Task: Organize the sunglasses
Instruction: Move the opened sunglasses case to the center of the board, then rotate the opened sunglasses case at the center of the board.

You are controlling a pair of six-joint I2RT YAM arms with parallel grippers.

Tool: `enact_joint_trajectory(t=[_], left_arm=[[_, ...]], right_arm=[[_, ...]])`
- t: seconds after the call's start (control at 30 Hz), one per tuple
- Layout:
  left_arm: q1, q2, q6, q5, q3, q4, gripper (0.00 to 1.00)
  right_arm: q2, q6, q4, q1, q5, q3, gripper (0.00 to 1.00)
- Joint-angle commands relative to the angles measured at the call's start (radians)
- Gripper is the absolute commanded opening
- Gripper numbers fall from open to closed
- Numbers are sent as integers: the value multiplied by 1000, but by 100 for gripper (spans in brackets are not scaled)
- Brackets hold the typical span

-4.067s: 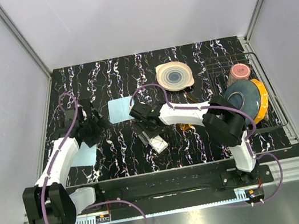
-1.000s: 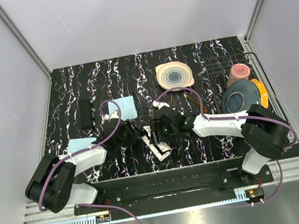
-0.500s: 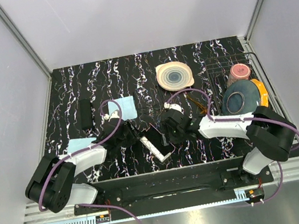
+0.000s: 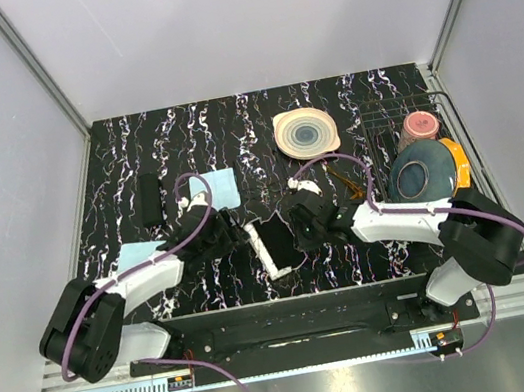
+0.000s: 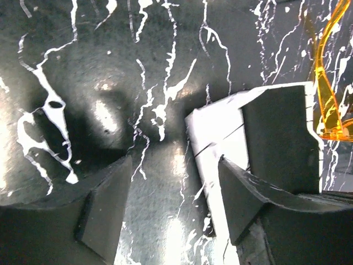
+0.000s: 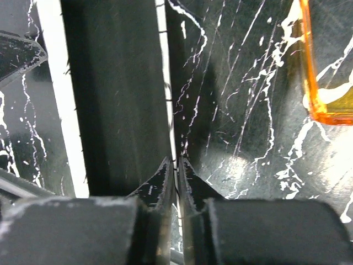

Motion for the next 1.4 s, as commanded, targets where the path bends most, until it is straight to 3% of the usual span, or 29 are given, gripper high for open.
enact_joint_trajectory(t=[0.0,0.03,0.2,0.57,0.63,0.77,0.83,0.87,1.0,1.2,1.37], left_arm=[[5,-76,40,-59,24,-96,73],[6,-91,41,-66,22,-105,75],[6,-203,38,-94,15,-177,79],[-26,-464,-126,-52,-171,-138,79],[-41,-476,-130,-51,-183,-138,75],[-73,-473,-136,-49,-194,-127,59],[-95,-466,-147,-59,-208,-118,54],[-99,-460,-150,-63,-211,-116,53],[-110,-447,-163,-74,-232,-118,51],[-116,-473,-173,-106,-235,-150,51],[-121,-466,-173,-100,-232,-147,60]], right_arm=[[-4,4,42,-8,-25,-7,7],[-6,10,45,-8,-30,-10,1],[-29,77,64,-8,-20,-35,0],[-66,496,163,56,116,-76,0],[-34,566,163,80,141,-58,0],[46,631,142,131,164,40,0],[94,669,140,155,176,66,7],[105,677,162,171,174,79,17],[137,693,199,202,154,96,39],[77,637,159,208,259,68,52],[37,448,128,206,351,51,64]])
